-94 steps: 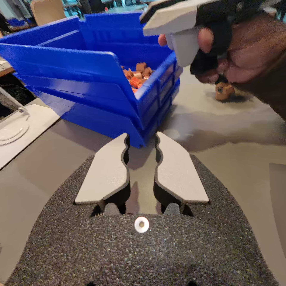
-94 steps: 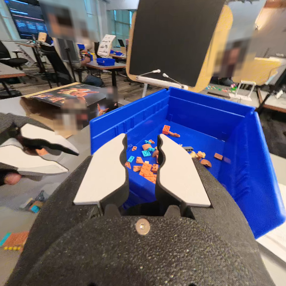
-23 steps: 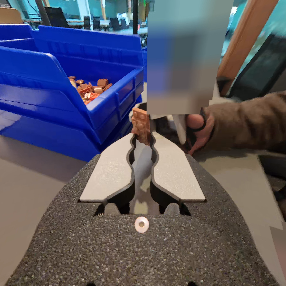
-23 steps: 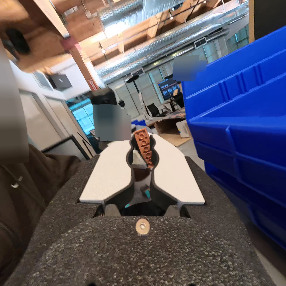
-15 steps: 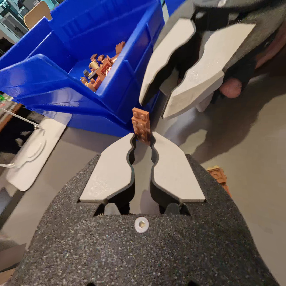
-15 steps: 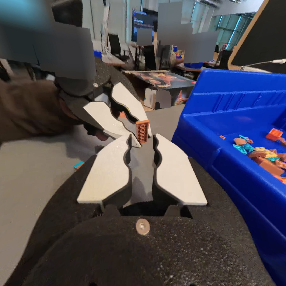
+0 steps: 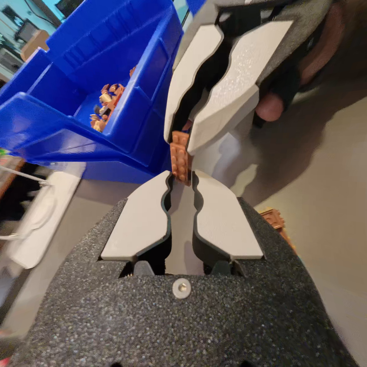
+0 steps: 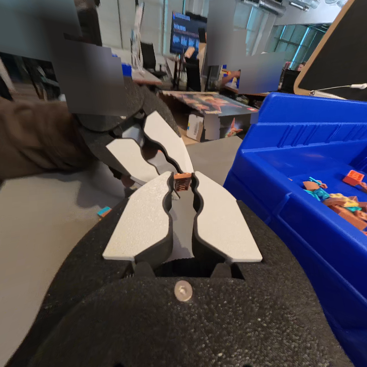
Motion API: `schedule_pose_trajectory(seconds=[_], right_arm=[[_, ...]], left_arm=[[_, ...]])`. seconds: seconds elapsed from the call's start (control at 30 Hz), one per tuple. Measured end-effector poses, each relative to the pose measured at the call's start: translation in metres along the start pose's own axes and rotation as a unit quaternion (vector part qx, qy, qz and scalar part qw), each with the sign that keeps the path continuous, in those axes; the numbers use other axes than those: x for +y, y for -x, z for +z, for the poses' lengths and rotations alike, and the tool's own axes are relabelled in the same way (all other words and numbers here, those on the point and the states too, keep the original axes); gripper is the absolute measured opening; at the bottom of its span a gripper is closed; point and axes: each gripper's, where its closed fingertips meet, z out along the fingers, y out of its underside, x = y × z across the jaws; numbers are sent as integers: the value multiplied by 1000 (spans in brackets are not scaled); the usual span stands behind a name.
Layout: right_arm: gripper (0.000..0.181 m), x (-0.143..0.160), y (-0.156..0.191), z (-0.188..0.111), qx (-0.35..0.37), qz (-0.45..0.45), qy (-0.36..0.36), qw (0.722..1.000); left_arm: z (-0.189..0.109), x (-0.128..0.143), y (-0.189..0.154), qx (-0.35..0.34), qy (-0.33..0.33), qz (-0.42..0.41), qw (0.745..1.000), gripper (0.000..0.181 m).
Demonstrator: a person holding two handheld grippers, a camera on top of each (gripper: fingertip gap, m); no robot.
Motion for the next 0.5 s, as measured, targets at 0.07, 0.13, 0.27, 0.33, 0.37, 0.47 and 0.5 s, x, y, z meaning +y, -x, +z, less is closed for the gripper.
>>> schedule_pose_trajectory(seconds=[0.07,0.13,0.27,0.33,0.37,0.47,0.5], right_arm=[[17,-12,-4,-7,-19,64,-57,996],[17,-25,-7,-15,-45,133,-123,982],[17,-40,-11,-25,-77,213,-205,952],[16,-44,-10,-26,-89,233,-227,941],[17,-45,-9,-26,-93,240,-234,937],[17,-46,-7,-25,-98,245,-245,933],[17,-46,-7,-25,-98,245,-246,933]], left_arm=[[-4,-5,0,38,-32,-67,997,26],[-7,-12,1,75,-71,-143,984,32],[-13,-33,1,139,-168,-263,940,33],[-16,-43,1,160,-209,-300,917,32],[-17,-47,-1,171,-223,-311,908,31],[-19,-54,-2,184,-253,-330,891,26],[-21,-57,-1,186,-263,-334,886,25]])
